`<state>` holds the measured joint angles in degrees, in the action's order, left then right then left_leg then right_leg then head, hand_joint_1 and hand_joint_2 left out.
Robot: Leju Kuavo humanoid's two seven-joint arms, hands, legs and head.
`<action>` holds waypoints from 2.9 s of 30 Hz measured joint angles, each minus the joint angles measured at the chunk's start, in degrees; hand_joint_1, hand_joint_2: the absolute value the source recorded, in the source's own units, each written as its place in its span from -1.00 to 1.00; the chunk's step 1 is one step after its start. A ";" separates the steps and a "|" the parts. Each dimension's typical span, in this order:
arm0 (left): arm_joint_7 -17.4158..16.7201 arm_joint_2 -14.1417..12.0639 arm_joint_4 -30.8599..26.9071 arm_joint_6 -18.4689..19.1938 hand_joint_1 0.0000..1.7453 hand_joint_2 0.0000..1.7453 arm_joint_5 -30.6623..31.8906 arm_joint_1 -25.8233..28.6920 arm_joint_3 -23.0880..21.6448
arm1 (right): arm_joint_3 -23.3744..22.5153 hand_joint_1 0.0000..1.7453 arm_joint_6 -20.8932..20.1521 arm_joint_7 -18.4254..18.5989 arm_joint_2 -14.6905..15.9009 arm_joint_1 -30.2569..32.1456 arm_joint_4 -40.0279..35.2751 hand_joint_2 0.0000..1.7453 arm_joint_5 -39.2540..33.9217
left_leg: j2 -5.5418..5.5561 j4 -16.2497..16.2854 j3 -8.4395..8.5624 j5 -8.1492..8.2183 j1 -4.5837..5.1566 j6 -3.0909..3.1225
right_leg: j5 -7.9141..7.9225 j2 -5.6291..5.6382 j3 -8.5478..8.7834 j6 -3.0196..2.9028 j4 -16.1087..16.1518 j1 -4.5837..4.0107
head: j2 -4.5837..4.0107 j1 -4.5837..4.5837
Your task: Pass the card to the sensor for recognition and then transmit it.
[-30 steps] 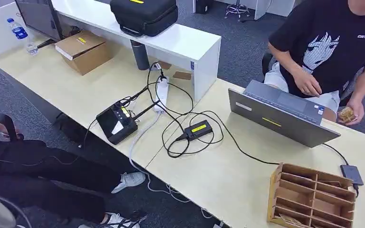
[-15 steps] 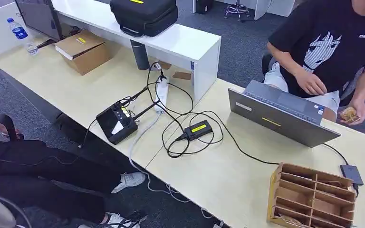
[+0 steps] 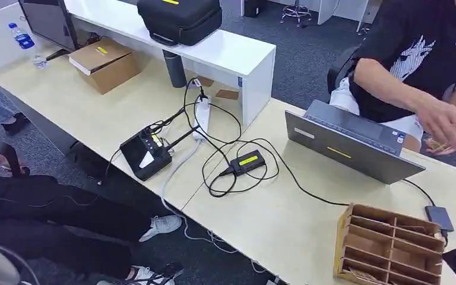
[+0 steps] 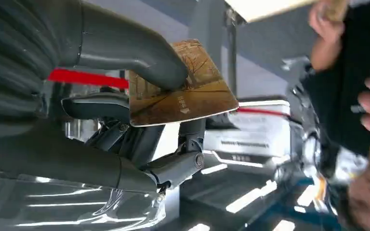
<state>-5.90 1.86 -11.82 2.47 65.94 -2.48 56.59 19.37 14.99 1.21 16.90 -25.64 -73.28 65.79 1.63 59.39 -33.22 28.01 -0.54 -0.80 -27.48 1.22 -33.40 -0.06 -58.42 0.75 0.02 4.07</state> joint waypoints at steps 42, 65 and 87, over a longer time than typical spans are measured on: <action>0.83 0.04 0.00 1.05 -1.00 1.00 2.78 -1.22 -1.44 | 9.40 -1.00 -4.20 -10.56 -14.76 -18.46 4.45 1.00 -23.67 | 0.05 0.00 -0.15 -0.19 -0.03 -0.08 | 0.14 -0.01 -0.18 -0.08 0.01 -0.02 | 0.00 0.00; 1.12 0.33 0.00 0.35 -1.00 1.00 0.75 -0.54 1.48 | 2.34 -1.00 3.78 -14.98 -6.60 9.81 -14.39 1.00 -22.70 | 0.01 -0.01 -0.14 -0.13 -0.02 0.01 | 0.13 0.00 -0.18 -0.07 0.03 -0.02 | 0.00 0.00; 1.14 0.33 0.00 0.35 -1.00 1.00 1.36 -0.54 2.64 | -0.06 -1.00 6.69 -15.00 -2.14 17.80 -9.86 1.00 -15.00 | 0.01 -0.01 -0.15 -0.12 -0.02 0.02 | 0.13 0.00 -0.18 -0.07 0.03 -0.02 | 0.00 0.02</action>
<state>-4.76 2.19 -11.82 2.82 67.30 -3.01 59.23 19.30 21.68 -13.79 14.75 -7.83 -83.14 50.80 1.64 59.38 -33.38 27.90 -0.56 -0.77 -27.35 1.22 -33.58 -0.12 -58.39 0.73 0.02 4.09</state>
